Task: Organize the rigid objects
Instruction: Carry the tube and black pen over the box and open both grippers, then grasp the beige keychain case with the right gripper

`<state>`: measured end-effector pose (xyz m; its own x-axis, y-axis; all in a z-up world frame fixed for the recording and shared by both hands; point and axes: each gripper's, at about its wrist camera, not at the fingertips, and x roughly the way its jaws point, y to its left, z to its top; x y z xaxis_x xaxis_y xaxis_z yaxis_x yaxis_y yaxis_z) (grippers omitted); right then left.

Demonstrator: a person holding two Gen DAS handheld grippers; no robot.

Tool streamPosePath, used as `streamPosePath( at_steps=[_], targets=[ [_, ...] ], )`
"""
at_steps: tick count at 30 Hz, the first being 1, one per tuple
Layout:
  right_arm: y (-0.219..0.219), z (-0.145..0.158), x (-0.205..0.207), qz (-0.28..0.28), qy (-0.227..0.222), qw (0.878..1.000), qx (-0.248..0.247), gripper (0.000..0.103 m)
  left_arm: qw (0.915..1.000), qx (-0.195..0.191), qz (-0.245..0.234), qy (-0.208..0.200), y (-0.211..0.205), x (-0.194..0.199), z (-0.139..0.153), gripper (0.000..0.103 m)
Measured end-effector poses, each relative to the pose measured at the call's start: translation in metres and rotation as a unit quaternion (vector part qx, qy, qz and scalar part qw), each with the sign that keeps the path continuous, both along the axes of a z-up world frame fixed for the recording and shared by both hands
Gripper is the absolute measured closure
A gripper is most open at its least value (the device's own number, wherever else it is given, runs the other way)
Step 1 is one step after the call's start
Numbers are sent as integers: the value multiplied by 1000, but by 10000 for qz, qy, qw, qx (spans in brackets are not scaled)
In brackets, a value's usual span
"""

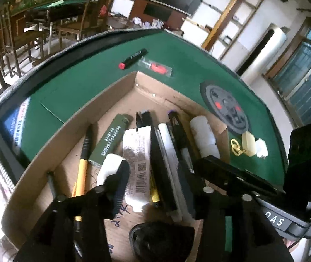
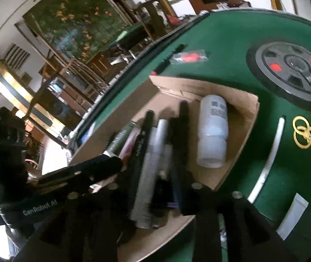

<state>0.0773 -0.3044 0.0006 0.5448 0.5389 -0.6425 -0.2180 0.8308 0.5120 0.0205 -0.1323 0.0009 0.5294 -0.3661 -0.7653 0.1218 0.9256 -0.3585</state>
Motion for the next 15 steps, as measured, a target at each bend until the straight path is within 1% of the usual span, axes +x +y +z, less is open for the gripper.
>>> streamPosePath(
  at_steps=[1,2,3,6,7,9,11,13,15],
  targets=[
    [-2,1,-1,0,-44,10000,59,64,10000,-50,39,-20,2,-1,2,42],
    [-4,3,-1,-2,-72,9999,143,58,9999,-112,63,-43,5,-3,4,41],
    [-7,5,-1,2,-100,9997,228,56,9998,-178,64,-78,8,-6,7,41],
    [-18,13,-4,-14,-253,9983,530,54,9994,-277,-29,-203,7,-17,16,38],
    [-22,17,-6,-71,-348,9974,621,52,9992,-292,-58,-254,6,-21,20,36],
    [-33,24,-11,-213,-466,9952,839,52,9988,-286,-74,-378,3,-30,27,35],
    [-52,33,-19,-337,-486,9913,1175,52,9981,-244,-63,-558,-3,-41,37,32],
    [-73,45,-30,-399,-518,9875,1433,51,9972,-202,-191,-688,-11,-48,43,32],
    [-91,56,-36,-474,-499,9886,1342,49,9957,-125,-335,-859,-22,-57,50,30]
  ],
)
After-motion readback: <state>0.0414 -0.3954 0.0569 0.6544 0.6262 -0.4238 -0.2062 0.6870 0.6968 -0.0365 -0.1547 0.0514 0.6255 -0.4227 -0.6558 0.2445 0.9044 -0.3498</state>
